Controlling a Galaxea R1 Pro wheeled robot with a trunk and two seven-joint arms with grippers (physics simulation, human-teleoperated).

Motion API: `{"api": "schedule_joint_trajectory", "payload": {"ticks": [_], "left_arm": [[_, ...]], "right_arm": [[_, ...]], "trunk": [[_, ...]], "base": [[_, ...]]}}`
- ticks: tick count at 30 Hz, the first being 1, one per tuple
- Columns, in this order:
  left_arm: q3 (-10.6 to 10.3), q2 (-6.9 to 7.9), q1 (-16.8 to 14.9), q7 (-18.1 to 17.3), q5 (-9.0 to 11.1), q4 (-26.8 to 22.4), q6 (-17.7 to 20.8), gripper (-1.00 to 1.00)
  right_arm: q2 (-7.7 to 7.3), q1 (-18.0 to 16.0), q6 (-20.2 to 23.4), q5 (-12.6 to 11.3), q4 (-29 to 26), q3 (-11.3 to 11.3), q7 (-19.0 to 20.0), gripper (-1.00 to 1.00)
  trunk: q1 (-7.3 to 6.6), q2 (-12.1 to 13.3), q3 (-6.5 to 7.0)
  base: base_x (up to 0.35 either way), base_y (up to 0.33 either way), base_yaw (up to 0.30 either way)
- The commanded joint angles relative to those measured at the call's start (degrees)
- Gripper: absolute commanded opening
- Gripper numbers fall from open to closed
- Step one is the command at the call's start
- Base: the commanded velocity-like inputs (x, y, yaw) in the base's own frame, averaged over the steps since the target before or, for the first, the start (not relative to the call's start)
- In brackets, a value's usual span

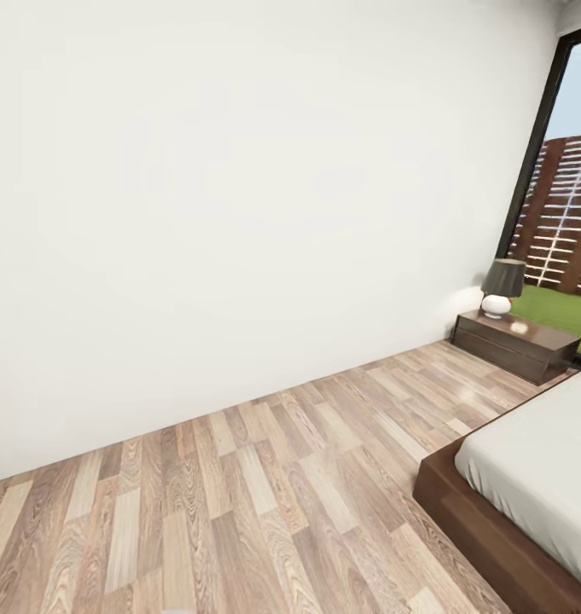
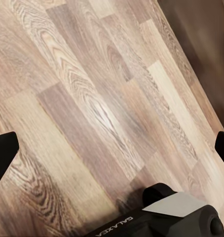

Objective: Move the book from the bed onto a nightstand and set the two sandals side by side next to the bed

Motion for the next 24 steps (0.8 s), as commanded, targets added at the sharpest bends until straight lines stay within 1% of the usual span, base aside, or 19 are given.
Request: {"api": "schedule_joint_trajectory", "payload": {"ticks": [1, 24], "left_arm": [[0.36, 0.03, -0.03, -0.1, -0.61, 0.03, -0.45, 1.0], [0.36, 0.02, -0.02, -0.11, -0.61, 0.03, -0.45, 1.0]], "right_arm": [[0.0, -0.05, -0.07, 0.28, 0.06, -0.35, 0.19, 1.0], [0.0, -0.05, -0.07, 0.28, 0.08, -0.35, 0.18, 1.0]], "trunk": [[0.0, -0.04, -0.03], [0.0, -0.04, 0.76]], "base": [[0.0, 0.0, -0.22], [0.0, 0.0, -0.22]]}}
